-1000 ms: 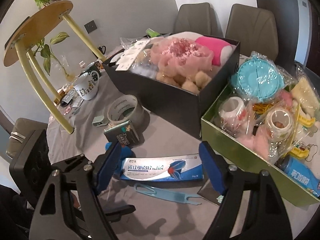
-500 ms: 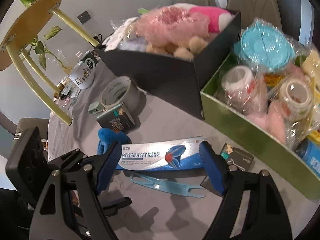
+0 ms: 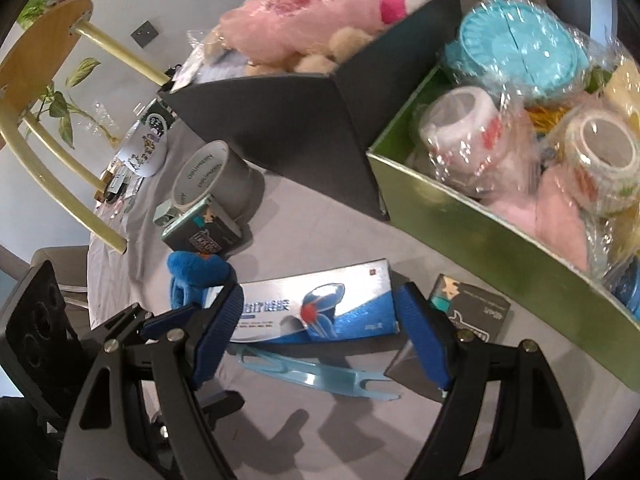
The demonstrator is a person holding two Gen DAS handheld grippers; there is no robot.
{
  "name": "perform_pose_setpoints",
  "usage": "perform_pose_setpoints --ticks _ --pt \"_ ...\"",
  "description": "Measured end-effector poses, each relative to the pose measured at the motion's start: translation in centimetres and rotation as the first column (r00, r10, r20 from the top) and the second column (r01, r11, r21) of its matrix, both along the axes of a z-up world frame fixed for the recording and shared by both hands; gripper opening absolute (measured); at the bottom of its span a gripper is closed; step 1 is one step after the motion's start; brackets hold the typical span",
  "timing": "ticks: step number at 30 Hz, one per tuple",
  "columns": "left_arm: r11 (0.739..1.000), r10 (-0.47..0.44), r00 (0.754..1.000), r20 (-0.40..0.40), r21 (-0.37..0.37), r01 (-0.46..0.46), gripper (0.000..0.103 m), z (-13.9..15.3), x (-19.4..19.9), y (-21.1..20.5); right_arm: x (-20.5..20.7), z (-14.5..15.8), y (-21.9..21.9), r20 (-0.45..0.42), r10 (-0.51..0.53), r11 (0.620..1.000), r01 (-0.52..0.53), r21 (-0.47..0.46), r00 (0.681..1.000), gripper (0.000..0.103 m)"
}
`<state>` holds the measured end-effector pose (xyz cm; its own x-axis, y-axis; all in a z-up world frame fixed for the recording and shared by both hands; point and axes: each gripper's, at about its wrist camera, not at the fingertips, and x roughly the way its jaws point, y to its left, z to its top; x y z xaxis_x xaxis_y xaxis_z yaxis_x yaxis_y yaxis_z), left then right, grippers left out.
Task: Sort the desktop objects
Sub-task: 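Position the open left gripper around the white-and-blue ointment box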
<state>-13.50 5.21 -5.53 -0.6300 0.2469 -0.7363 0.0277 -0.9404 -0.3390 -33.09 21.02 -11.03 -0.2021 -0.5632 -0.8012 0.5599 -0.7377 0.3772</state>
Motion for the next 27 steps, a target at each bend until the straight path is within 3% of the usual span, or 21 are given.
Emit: perform_pose_setpoints --ticks 4,9,13,23,27 --pt "0.996 0.028 0.998 0.061 0.080 -0.032 0.081 -1.2 -0.3 -0.7 -0.2 -0.6 -0.2 0.013 0.003 1.000 -0.004 0.008 1.000 0.081" --pt "0.983 0.080 0.996 0.051 0.159 -0.087 0.081 -1.4 -0.1 -2.0 -0.2 -0.9 -0.4 0.023 0.011 1.000 -0.011 0.006 1.000 0.081" --pt "0.983 0.096 0.995 0.042 0.156 -0.101 0.081 -1.4 -0.4 -2.2 -0.2 -0.9 -0.4 0.026 0.016 1.000 -0.016 0.002 1.000 0.081" --pt "0.953 0.183 0.982 0.037 0.238 -0.187 0.060 -2.2 -0.4 -4.2 -0.3 -1.1 -0.1 0.028 0.007 1.000 -0.007 -0.009 1.000 0.079" --pt "0.954 0.202 0.979 0.032 0.219 -0.204 0.060 -2.1 -1.4 -4.2 -0.3 -1.1 -0.1 0.011 0.000 1.000 0.000 0.013 1.000 0.071"
